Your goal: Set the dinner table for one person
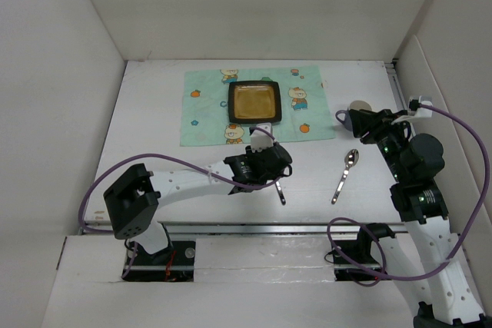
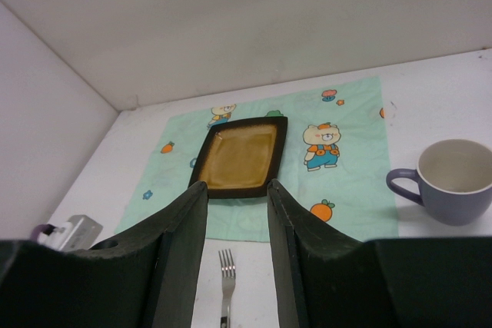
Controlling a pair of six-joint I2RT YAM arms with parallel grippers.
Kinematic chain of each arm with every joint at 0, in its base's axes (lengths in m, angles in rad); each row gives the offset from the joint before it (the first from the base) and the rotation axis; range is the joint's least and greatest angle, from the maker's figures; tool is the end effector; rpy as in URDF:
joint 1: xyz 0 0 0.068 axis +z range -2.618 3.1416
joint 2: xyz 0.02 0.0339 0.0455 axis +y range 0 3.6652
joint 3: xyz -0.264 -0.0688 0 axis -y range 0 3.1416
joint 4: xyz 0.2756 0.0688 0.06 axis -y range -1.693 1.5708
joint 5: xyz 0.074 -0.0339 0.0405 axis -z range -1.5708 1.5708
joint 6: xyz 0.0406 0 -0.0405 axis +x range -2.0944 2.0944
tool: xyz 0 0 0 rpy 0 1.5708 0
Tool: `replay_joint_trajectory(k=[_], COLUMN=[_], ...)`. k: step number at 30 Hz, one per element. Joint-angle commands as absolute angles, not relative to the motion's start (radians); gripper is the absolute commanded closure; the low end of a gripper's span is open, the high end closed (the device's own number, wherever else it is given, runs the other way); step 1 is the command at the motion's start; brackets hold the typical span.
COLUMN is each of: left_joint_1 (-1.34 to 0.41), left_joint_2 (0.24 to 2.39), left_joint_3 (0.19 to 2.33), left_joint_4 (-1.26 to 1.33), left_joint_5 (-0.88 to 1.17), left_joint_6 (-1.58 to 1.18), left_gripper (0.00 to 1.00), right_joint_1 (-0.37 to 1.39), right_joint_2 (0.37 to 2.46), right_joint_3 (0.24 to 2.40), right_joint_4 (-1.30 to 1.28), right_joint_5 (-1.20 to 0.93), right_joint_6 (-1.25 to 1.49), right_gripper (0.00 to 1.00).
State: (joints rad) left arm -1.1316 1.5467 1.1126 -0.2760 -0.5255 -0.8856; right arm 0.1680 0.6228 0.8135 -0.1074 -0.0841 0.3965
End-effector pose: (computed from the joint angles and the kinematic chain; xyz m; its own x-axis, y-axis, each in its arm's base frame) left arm 0.1765 -0.3277 0.2448 -0.6564 -0.1780 -0.7331 0.1785 0.9075 -0.3802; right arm 0.1758 0.0333 0.3882 -0.0206 0.3868 -0.9219 -0.2615 0.8879 0.3784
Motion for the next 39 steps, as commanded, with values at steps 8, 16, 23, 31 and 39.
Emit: replay_joint_trajectory(k=[8, 16, 23, 31, 39], left_joint_1=[-1.15, -1.172, -1.181, -1.19, -1.201], left_joint_2=[1.758, 1.922, 1.97, 1.937, 1.931], left_joint_3=[1.15, 1.219, 1.242, 1.163, 1.132], left_joint_4=[-0.183, -0.245, -0.302, -0.331, -0.322], left_joint_5=[-0.606, -0.669, -0.68, -0.661, -0.638], left_joint_6=[-1.065, -1.1, -1.101, -1.085, -1.057], left_gripper=[0.49, 0.61, 0.78, 0.97, 0.78], right_joint_1=[0.12, 0.12, 0.12, 0.12, 0.12], right_joint_2=[0.48, 0.468, 0.468, 0.491, 0.499], right_joint_3=[0.775, 0.775, 0.77, 0.781, 0.776], right_joint_4=[-0.193, -0.196, -0.193, -0.167, -0.184], right_joint_5=[-0.199, -0.199, -0.161, -0.167, -0.161], right_joint_6=[0.364, 0.365, 0.37, 0.373, 0.379], right_gripper=[0.54, 0.54, 0.53, 0.53, 0.53])
